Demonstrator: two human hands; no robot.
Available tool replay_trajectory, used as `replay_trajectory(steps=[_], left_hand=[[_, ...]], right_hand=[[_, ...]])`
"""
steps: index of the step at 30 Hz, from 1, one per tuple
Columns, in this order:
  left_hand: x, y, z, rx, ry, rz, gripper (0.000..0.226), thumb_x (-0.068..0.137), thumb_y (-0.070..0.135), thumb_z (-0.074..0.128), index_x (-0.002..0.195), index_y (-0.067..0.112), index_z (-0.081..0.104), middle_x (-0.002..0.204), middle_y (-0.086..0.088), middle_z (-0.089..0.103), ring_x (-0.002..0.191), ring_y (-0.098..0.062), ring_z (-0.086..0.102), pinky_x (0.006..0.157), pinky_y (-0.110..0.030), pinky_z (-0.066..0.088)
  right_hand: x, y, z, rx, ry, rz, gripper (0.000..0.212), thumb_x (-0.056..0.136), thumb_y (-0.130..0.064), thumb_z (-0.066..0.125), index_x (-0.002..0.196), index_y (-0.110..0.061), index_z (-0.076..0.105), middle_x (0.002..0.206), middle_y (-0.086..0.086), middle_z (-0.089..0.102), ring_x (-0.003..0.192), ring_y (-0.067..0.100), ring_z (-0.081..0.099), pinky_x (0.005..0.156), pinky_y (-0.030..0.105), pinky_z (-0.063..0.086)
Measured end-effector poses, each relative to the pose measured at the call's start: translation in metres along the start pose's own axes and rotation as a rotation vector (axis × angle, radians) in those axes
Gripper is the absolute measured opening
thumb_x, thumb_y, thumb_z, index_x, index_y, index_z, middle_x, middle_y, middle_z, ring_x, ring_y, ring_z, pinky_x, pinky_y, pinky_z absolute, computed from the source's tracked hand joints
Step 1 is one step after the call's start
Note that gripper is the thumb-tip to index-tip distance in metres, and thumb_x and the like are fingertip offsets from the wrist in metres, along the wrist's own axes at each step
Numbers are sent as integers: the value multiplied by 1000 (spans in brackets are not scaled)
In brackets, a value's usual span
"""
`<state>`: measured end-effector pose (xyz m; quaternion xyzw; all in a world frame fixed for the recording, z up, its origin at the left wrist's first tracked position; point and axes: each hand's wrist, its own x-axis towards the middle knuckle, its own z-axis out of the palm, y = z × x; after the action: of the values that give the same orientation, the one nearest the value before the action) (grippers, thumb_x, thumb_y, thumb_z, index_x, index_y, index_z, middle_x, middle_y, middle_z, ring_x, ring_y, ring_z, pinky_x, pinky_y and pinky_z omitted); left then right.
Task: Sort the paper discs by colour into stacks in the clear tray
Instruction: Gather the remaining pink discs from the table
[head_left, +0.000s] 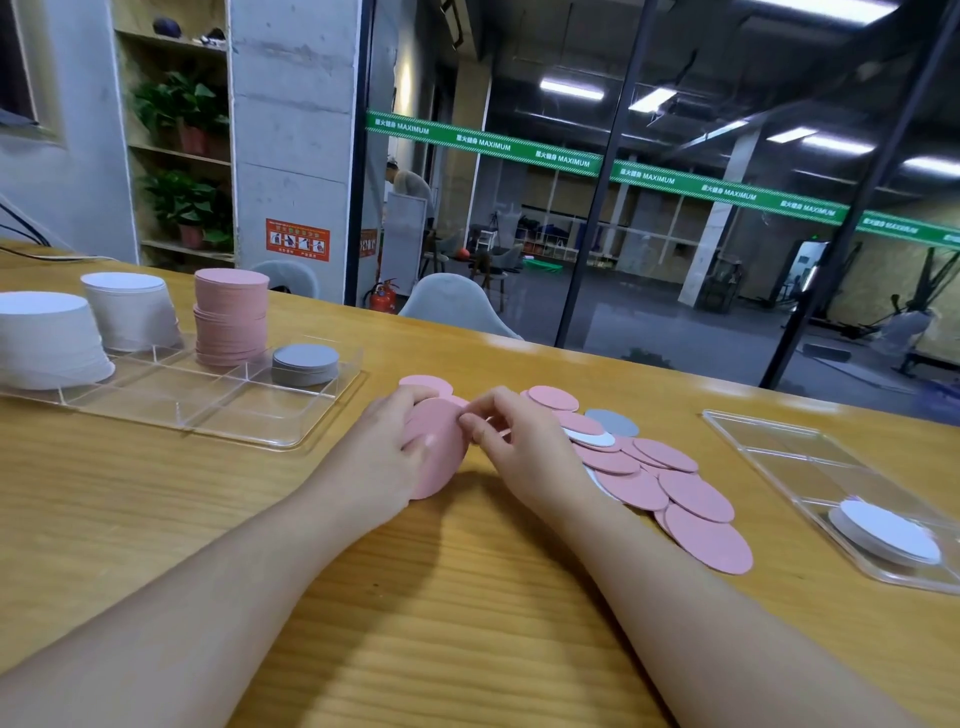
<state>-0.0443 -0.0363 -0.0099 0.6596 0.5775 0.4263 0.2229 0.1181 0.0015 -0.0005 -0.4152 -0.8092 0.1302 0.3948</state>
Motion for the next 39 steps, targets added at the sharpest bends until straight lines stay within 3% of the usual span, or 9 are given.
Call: replay_trajectory(steps=[6,11,14,18,21,25,28,34,39], left_hand=[[1,-2,3,-36,13,-7,43,95,17,46,129,42,39,122,13,41,90,-14,51,63,-28,47],[1,0,2,-58,-9,7,50,95,15,44,127,52,37,120,14,38,92,-11,51,63,-27,49],[0,0,1,-46,-16,-5,50,95,14,44,127,51,38,119,12,38,87,-11,51,63,-27,48],[-1,0,0,-39,-20,-5,50,94,14,43,127,52,39,119,11,39,86,-11,52,64,-27,49],[-1,1,0,-51,-25,0,53,96,14,42,125,58,38,119,12,39,82,-13,54,62,-27,50],[0,2,0,-54,-28,-46,51,97,10,40,122,54,45,118,13,36,57,-16,57,44,-16,42],[-1,2,0,-61,-5,-66,46,97,10,40,120,49,46,120,12,36,62,-19,59,44,-18,44],[1,2,-1,-85,11,-65,24,99,25,40,114,42,50,123,8,41,51,-21,64,54,-28,53],[1,1,-1,-100,-5,-40,22,95,32,49,117,39,49,125,5,41,54,-22,66,49,-22,51]], right_hand=[[2,43,-16,-448,66,222,31,94,-29,51,119,-12,58,128,0,52,119,16,41,88,25,34],[2,50,-20,-541,2,375,27,89,-36,56,82,-10,56,89,5,60,86,24,53,63,34,39],[7,49,-23,-572,-9,393,30,92,-32,51,97,-5,63,98,10,64,95,27,56,74,37,46],[12,45,-26,-798,-120,377,19,97,-16,43,106,-9,57,104,9,64,98,27,58,67,29,36],[6,46,-27,-684,-11,376,20,99,-16,35,111,-9,50,104,9,62,95,28,55,66,30,34],[1,38,-31,-346,199,257,24,101,-13,31,107,-13,54,89,-8,48,96,21,45,68,24,26],[2,36,-28,-225,276,67,24,100,-12,35,105,-9,58,96,-4,49,97,21,44,76,25,32],[-2,18,-17,-18,100,-86,17,99,-15,37,91,-23,50,88,-10,44,83,0,44,76,13,37],[-4,7,1,-129,-58,-133,13,97,-16,46,103,-13,57,98,-2,57,87,10,50,79,20,37]])
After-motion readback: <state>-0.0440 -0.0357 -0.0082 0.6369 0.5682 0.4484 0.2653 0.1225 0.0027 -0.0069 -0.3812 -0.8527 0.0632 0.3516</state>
